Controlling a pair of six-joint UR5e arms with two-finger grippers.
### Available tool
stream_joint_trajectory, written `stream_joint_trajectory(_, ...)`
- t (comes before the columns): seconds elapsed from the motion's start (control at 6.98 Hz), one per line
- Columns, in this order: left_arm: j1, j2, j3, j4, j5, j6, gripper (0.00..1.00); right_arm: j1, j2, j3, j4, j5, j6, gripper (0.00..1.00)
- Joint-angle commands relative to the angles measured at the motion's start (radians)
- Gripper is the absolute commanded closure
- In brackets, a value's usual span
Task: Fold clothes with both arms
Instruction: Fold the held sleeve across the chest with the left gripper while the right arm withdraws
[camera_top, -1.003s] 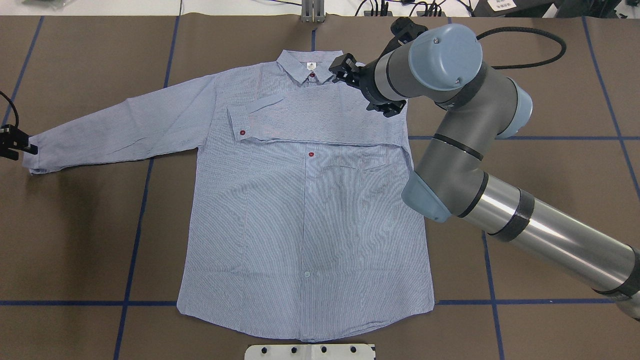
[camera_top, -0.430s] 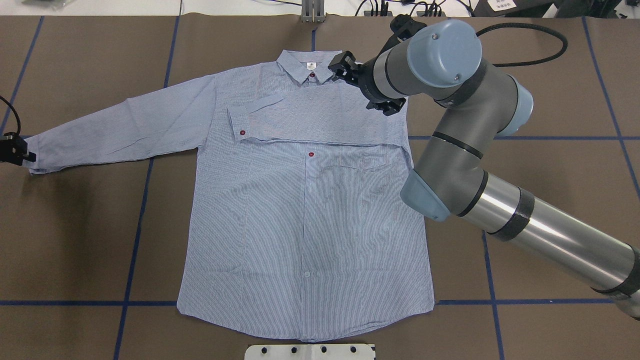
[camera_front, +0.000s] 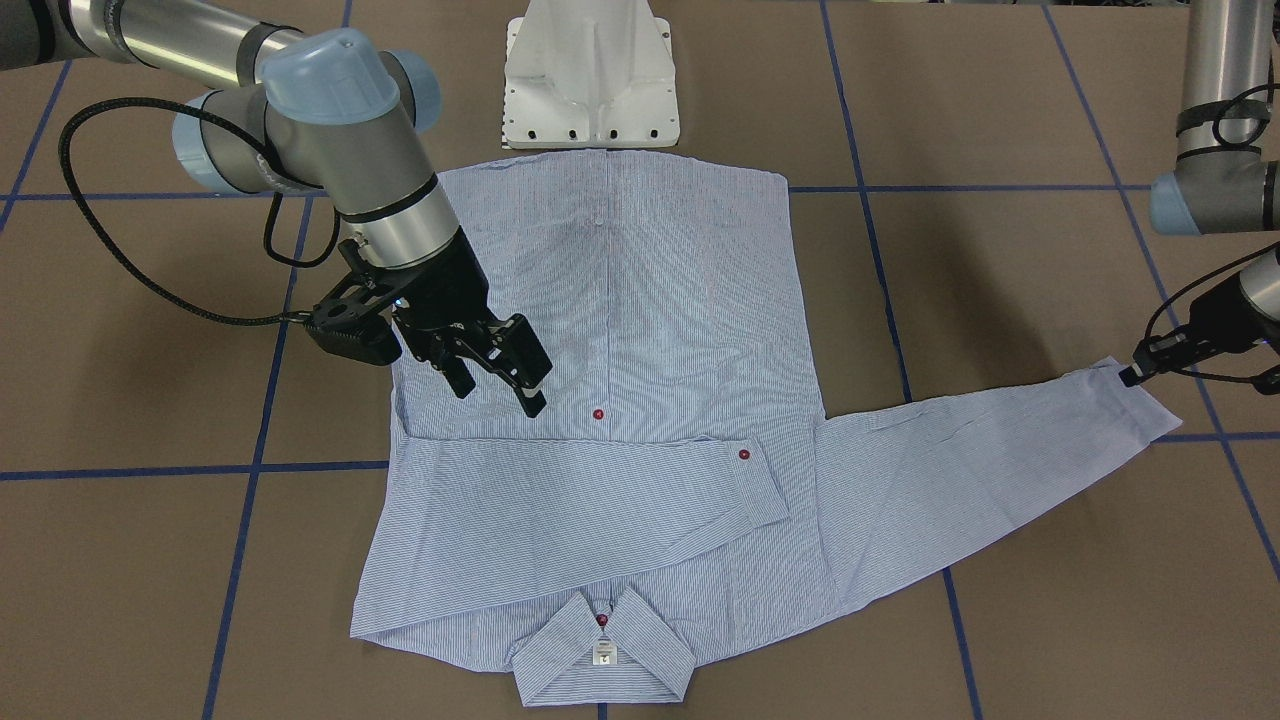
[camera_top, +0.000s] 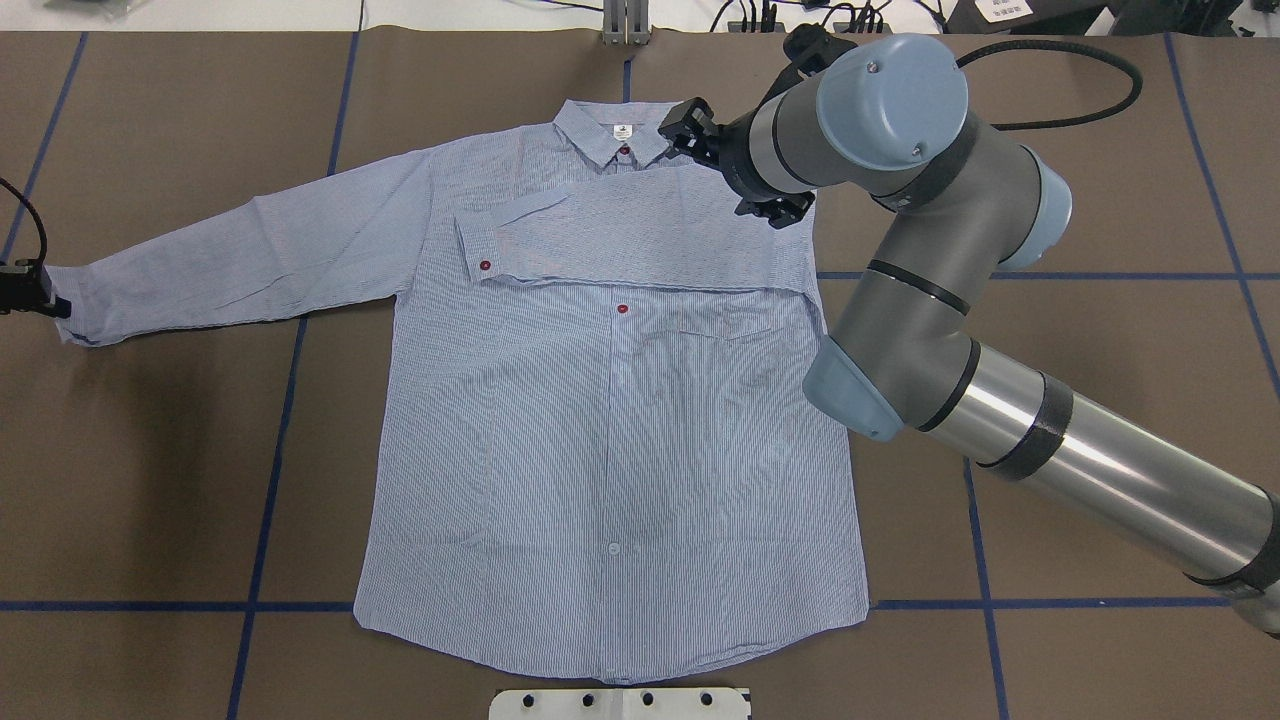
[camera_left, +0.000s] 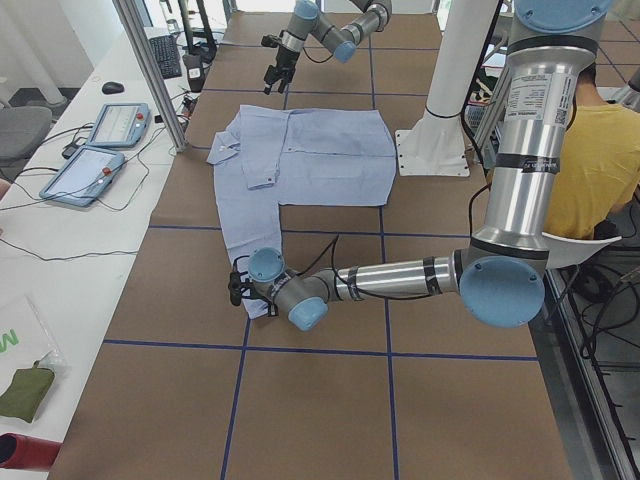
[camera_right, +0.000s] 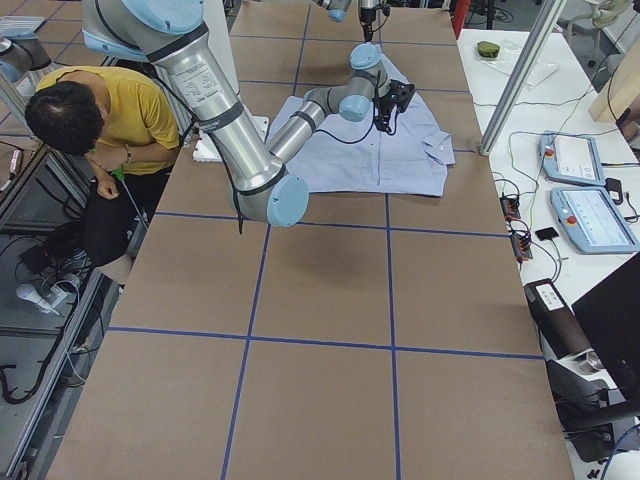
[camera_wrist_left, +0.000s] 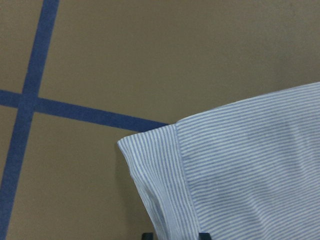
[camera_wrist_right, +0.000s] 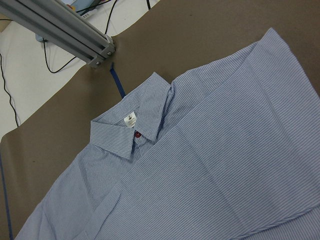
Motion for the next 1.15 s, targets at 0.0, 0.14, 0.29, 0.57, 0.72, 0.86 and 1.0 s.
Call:
stream_joint_trajectory(0.0,-0.005,-0.159,-0.146,0.228,0.008,-0.011,1.00,0.029,-0.002,0.003,-0.019,0.003,-0.006,0.00)
stream_joint_trajectory(0.14,-0.001,-0.275,-0.146,0.277,0.008,-0.087,1.00,0.083,-0.023,0.017,-0.019,0.047,-0.040,0.00)
stream_joint_trajectory(0.29,0.039,-0.378,-0.160,0.276,0.008,-0.244,1.00,0.153,-0.072,0.023,-0.014,0.131,-0.122,0.00)
stream_joint_trajectory(0.57,0.265,-0.560,-0.177,0.270,0.131,-0.564,1.00,0.311,-0.179,0.032,-0.003,0.284,-0.274,0.00)
stream_joint_trajectory(0.72,0.359,-0.661,-0.159,0.262,0.230,-0.671,1.00,0.394,-0.248,0.038,-0.002,0.370,-0.385,0.00)
stream_joint_trajectory(0.86,0.422,-0.741,-0.119,0.248,0.323,-0.698,1.00,0.439,-0.297,0.038,-0.002,0.409,-0.491,0.00)
stream_joint_trajectory(1.0,0.464,-0.830,-0.033,0.222,0.377,-0.751,1.00,0.441,-0.314,0.035,-0.002,0.411,-0.515,0.00)
